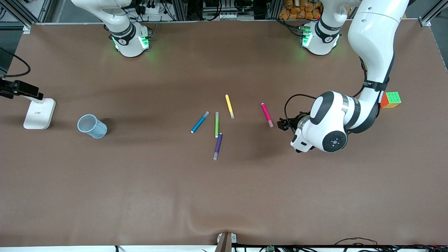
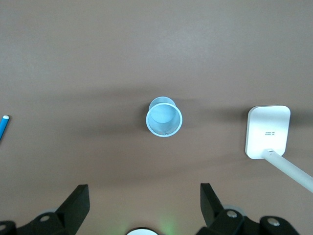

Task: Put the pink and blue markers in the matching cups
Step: 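Lower the left gripper over the pink marker while the right gripper reaches out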

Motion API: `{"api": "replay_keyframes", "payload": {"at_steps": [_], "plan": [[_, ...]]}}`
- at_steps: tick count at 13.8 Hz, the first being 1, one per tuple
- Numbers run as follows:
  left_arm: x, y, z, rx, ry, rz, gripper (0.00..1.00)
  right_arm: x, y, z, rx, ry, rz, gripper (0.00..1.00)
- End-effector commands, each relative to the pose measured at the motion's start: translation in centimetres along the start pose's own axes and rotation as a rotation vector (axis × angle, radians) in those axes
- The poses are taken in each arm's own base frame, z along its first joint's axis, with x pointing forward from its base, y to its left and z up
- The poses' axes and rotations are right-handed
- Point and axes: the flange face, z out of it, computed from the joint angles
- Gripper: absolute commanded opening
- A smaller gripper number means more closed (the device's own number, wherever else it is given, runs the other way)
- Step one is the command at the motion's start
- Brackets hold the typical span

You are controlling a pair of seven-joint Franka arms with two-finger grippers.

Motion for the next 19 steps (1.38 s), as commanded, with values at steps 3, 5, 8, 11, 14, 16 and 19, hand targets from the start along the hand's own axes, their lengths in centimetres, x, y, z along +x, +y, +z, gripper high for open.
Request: {"api": "replay_keyframes", "payload": {"at_steps": [3, 5, 8, 11, 14, 16, 19], "plan": [[-0.3, 1.5, 0.9, -0.013, -0.004, -0.019, 1.0, 1.5, -2.8, 1.1, 0.03, -0.012, -0.034, 1.0], [-1.0, 2.8, 1.7, -0.001, -0.002, -0.03, 1.0, 3.0, -4.1, 2.1, 0.033, 0.011, -0.05, 1.0], [-0.9, 3.5, 2.6, 0.001, -0.001, -0.029, 1.0, 5.5, -5.3, 5.0, 0.025, 0.015, -0.059, 1.0], [-0.8, 4.6, 3.6, -0.011, 0.021, -0.072, 1.0, 7.6, -7.5, 8.5, 0.069, -0.02, -0.019, 1.0], [-0.9, 5.5, 4.5, -0.018, 0.026, -0.077, 1.0, 7.7, -9.9, 9.3, 0.078, -0.044, 0.063, 1.0], [-0.5, 6.0, 5.3, -0.035, 0.024, -0.085, 1.0, 7.7, -11.2, 9.4, 0.073, -0.043, 0.087, 1.0], [-0.5, 7.2, 6.5, -0.056, 0.042, -0.1, 1.0, 7.4, -15.2, 10.2, 0.056, -0.064, 0.148, 1.0]]}}
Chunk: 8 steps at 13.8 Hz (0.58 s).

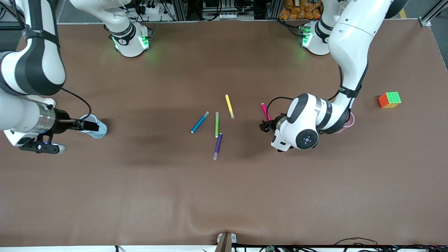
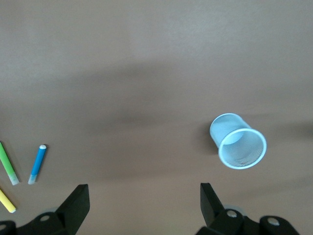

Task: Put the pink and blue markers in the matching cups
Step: 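Lower the left gripper over the pink marker while the right gripper reaches out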

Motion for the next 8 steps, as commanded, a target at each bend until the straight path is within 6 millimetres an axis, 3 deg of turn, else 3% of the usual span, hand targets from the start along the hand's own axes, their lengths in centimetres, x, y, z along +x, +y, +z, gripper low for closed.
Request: {"api": "replay_keyframes", "payload": {"at_steps": [1, 5, 8], "plan": [[0.1, 1.0, 1.1, -0.027, 0.012, -0.042, 1.0, -1.0, -4.7, 0.5, -0.013, -0.01, 0.105, 1.0], [-0.8, 2.3, 3.5, -0.045, 0.037, -0.092, 1.0, -1.5, -9.2, 3.5, -0.016, -0.058, 0.19, 1.0], [-0.9, 1.7, 4.4, -0.017, 0.028, -0.088, 1.0, -1.5, -11.5, 5.3, 0.042, -0.108, 0.286, 1.0]]}}
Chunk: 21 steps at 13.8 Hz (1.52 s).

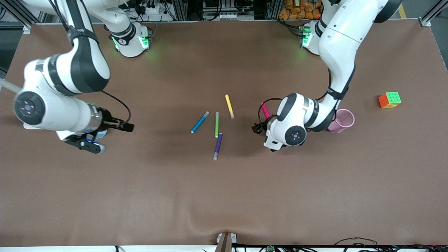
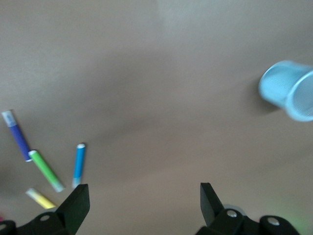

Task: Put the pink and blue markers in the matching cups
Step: 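Lower the left gripper over the pink marker while the right gripper reaches out, then grasp the pink marker with the left gripper while the right gripper descends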

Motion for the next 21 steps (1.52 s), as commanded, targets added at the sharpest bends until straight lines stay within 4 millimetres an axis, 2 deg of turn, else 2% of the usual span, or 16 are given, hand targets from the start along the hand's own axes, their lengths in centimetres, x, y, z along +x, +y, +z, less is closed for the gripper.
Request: {"api": "replay_keyframes", "payload": {"at_steps": [1, 5, 6, 9, 13, 17, 19, 21], "plan": [[-0.2, -1.1, 0.8, 0.017, -0.01, -0.007, 1.0, -0.4, -2.1, 1.2, 0.021, -0.019, 0.058, 1.0], [-0.7, -2.5, 2.1, 0.071, -0.006, 0.064, 0.99, -2.2, -5.8, 3.8, 0.002, -0.005, 0.106, 1.0], [-0.7, -2.8, 1.7, 0.07, -0.001, 0.087, 0.9, -2.6, -6.5, 4.8, 0.003, 0.004, 0.11, 1.0], [-0.5, -2.9, 1.7, 0.06, 0.006, 0.12, 0.85, -4.4, -9.4, 8.0, 0.011, 0.043, 0.148, 1.0], [-0.2, -2.9, 2.0, 0.06, 0.006, 0.12, 0.66, -6.4, -13.3, 12.6, -0.017, 0.061, 0.21, 1.0], [0.0, -2.8, 2.0, 0.05, 0.016, 0.124, 0.64, -8.5, -15.1, 17.5, 0.005, 0.115, 0.238, 1.0], [0.1, -2.9, 2.1, 0.05, 0.014, 0.122, 0.64, -8.7, -16.0, 20.5, 0.006, 0.138, 0.241, 1.0], [0.2, -2.8, 2.4, 0.052, 0.012, 0.123, 0.57, -8.8, -16.7, 22.5, 0.0, 0.149, 0.251, 1.0]]}}
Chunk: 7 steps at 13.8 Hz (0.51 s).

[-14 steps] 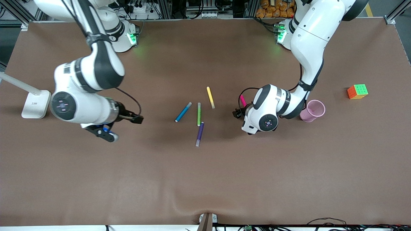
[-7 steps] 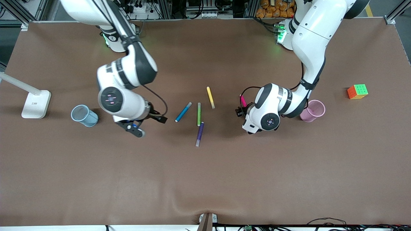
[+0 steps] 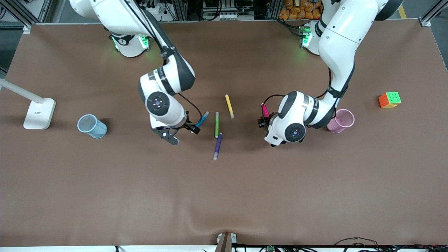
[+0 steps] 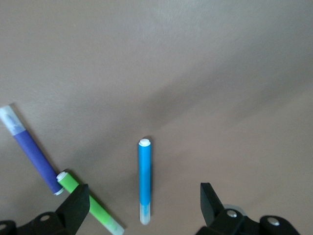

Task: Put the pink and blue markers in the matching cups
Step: 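Grasp the pink marker with the left gripper while the right gripper descends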

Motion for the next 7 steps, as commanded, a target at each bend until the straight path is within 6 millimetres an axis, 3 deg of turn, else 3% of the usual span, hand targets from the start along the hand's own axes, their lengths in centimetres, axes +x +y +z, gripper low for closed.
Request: {"api": "replay_keyframes", "payload": {"at_steps": [1, 3, 7], "plan": [[-0.1, -0.4, -0.1, 0.003, 0.025, 0.017, 0.54, -0.5, -0.7, 2.5, 0.006, 0.02, 0.024, 1.0], [-0.1, -0.4, 0.1, 0.002, 0.025, 0.016, 0.54, -1.0, -1.1, 4.9, -0.008, 0.03, 0.013, 1.0], [0.0, -0.4, 0.3, 0.005, 0.021, 0.015, 0.54, -1.9, -1.3, 7.2, -0.036, 0.036, -0.006, 1.0]]}}
